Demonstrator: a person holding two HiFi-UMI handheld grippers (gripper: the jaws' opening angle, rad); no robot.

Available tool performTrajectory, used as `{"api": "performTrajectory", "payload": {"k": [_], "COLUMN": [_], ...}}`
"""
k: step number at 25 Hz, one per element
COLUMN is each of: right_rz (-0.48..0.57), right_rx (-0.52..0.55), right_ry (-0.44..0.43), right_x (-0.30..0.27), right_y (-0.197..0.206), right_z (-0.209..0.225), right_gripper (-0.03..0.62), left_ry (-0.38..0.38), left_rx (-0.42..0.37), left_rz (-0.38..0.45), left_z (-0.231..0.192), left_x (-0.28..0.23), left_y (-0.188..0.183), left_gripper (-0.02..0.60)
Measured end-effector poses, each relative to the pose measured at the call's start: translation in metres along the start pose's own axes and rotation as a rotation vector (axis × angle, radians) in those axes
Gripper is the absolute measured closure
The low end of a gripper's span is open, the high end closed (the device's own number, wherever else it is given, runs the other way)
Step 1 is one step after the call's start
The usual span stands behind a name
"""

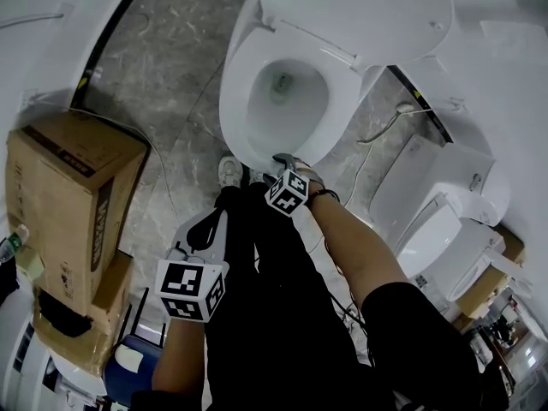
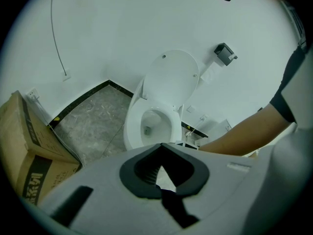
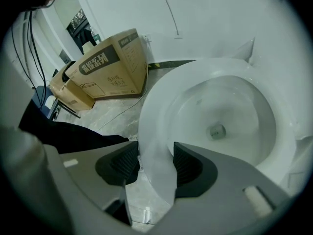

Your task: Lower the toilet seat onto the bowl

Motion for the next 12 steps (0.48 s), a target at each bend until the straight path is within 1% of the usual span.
{"api": "performTrajectory", "payload": {"k": [2, 3, 6, 8, 11, 12], "right_rz": [0.038, 0.062, 0.139, 0.196, 0.289, 0.319], "right_rx": [-0.030, -0.045, -0.086, -0.119, -0.183, -0.205], "right_ry": [0.010, 0.016, 0.049, 0.094, 0.185, 0.210], "right_x": [0.008, 0.015, 0.040, 0.061, 0.101, 0.115], "right_y": [-0.004, -0.007, -0.022, -0.035, -0.055, -0.061], "right_z": [-0.007, -0.012, -0.026, -0.029, -0.032, -0.035], "right_gripper": [0.361, 0.402, 0.453, 0.483, 0.574, 0.586], "left_ry": [0.004, 0.007, 0.017, 0.025, 0.034, 0.035], "left_rx": [-0.008, -0.012, -0.031, -0.053, -0.081, -0.089], "left_rz": [0.005, 0.008, 0.031, 0.060, 0.106, 0.118], "left_z": [0.001, 0.001, 0.003, 0.002, 0.003, 0.005], "left_x": [0.004, 0.007, 0.017, 0.022, 0.033, 0.039], "left_y": [-0.004, -0.007, -0.020, -0.034, -0.057, -0.063], "left_gripper": [0.573, 0.572, 0.574, 0.573, 0.574, 0.574]}}
Point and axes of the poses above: the fingertips, and each gripper's own axes: x backward along the fingers, z to its right, y out of its underside, the point moved 4 cm from there along x, backward along the fingers, and after that the axes turned 15 degrees about -y, right-handed, at the moved point
